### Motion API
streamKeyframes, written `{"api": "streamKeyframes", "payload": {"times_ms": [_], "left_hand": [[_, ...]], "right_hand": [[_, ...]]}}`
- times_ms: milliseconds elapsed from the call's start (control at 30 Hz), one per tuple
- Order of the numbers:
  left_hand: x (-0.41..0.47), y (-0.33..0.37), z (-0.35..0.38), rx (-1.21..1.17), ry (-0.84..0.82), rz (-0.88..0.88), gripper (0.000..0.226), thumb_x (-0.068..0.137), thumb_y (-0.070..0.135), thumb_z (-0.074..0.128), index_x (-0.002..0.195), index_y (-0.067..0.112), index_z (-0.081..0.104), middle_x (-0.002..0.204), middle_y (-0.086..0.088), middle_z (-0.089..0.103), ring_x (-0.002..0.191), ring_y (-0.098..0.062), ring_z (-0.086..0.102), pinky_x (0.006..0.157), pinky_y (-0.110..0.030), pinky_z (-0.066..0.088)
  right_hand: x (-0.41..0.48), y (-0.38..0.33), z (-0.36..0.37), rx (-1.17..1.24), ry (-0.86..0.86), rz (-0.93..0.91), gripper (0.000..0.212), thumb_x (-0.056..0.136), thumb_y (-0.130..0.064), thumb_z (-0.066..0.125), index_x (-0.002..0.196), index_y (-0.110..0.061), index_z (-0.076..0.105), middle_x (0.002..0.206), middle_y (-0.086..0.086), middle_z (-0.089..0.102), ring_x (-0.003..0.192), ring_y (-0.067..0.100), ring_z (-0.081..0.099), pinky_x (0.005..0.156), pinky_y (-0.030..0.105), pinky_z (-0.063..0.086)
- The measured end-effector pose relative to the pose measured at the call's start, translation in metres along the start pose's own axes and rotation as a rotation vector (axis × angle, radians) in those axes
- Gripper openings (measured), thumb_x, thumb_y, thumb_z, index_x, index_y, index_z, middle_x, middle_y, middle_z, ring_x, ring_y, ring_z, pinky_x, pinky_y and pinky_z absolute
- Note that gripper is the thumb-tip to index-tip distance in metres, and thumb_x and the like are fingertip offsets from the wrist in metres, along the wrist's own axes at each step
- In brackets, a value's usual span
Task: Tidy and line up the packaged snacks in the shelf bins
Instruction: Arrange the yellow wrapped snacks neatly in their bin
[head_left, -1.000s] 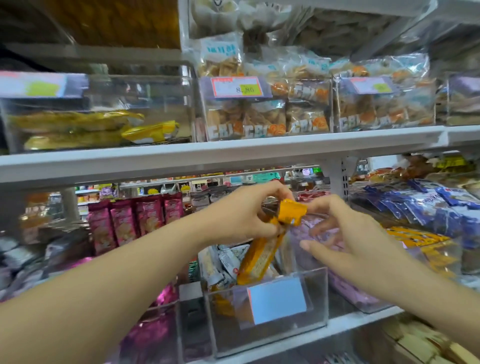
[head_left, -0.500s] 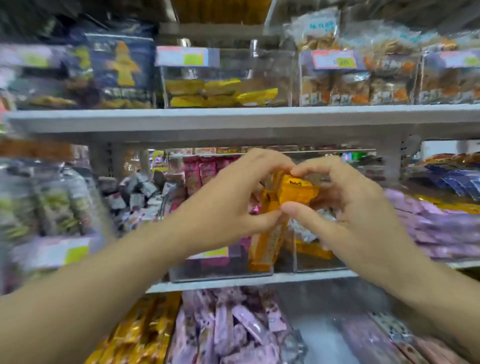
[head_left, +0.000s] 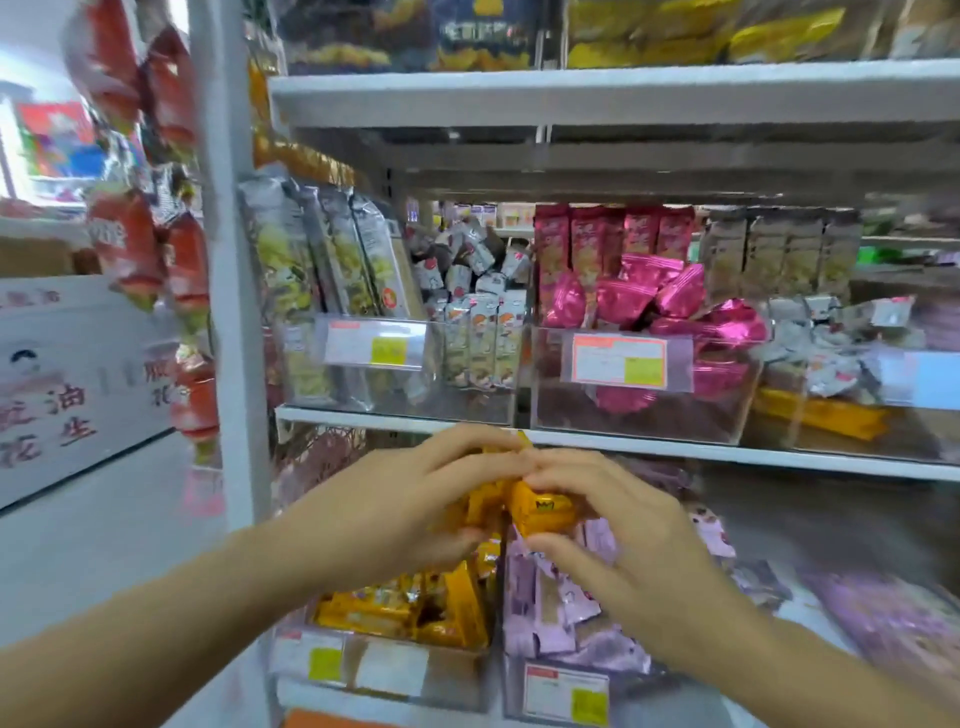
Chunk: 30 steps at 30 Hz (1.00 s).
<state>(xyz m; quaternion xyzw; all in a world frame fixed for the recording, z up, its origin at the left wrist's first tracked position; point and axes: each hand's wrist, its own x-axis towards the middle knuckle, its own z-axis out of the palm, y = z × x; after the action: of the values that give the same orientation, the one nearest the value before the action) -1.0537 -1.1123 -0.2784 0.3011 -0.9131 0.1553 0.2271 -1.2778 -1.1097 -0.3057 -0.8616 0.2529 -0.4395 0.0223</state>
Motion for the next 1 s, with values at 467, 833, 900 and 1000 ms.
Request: {"api": "streamKeyframes", "payload": {"times_ms": [467, 833, 900, 1000], "left_hand": [[-0.06, -0.072, 0.065, 0.051, -0.372, -0.399, 0.037, 0.094, 0.048, 0.046, 0.129, 0.037, 0.049, 0.141, 0.017, 0.036, 0.112, -0.009, 0.054, 0.092, -0.026, 0.043], [0.071, 0.01, -0.005, -0.191, 0.058, -0.026, 0.023, 0.091, 0.041, 0.042, 0.105, 0.034, 0.06, 0.096, 0.02, 0.061, 0.086, 0.002, 0.058, 0.072, -0.023, 0.047], [0.1, 0.026, -0.015, -0.194, 0.089, 0.039, 0.023, 0.091, 0.037, 0.044, 0.103, 0.03, 0.062, 0.094, 0.017, 0.062, 0.084, 0.0, 0.059, 0.071, -0.026, 0.049], [0.145, 0.046, -0.025, -0.158, 0.121, 0.118, 0.021, 0.091, 0.035, 0.046, 0.103, 0.028, 0.063, 0.093, 0.017, 0.061, 0.082, -0.002, 0.059, 0.07, -0.031, 0.053]], "right_hand": [[0.009, 0.058, 0.086, -0.207, -0.559, 0.239, 0.036, 0.096, -0.018, 0.051, 0.128, -0.033, 0.055, 0.142, -0.011, 0.042, 0.131, 0.009, 0.037, 0.111, 0.032, 0.029], [0.025, 0.008, -0.076, -0.171, -0.343, 0.218, 0.015, 0.09, -0.022, 0.061, 0.102, -0.026, 0.07, 0.092, -0.02, 0.066, 0.085, -0.003, 0.059, 0.075, 0.013, 0.045], [0.021, 0.006, -0.108, -0.214, -0.297, 0.223, 0.014, 0.089, -0.022, 0.062, 0.1, -0.028, 0.07, 0.088, -0.024, 0.065, 0.084, -0.005, 0.059, 0.074, 0.014, 0.047], [0.017, 0.011, -0.152, -0.274, -0.234, 0.228, 0.014, 0.088, -0.022, 0.064, 0.098, -0.03, 0.07, 0.084, -0.028, 0.063, 0.082, -0.007, 0.06, 0.073, 0.011, 0.046]]}}
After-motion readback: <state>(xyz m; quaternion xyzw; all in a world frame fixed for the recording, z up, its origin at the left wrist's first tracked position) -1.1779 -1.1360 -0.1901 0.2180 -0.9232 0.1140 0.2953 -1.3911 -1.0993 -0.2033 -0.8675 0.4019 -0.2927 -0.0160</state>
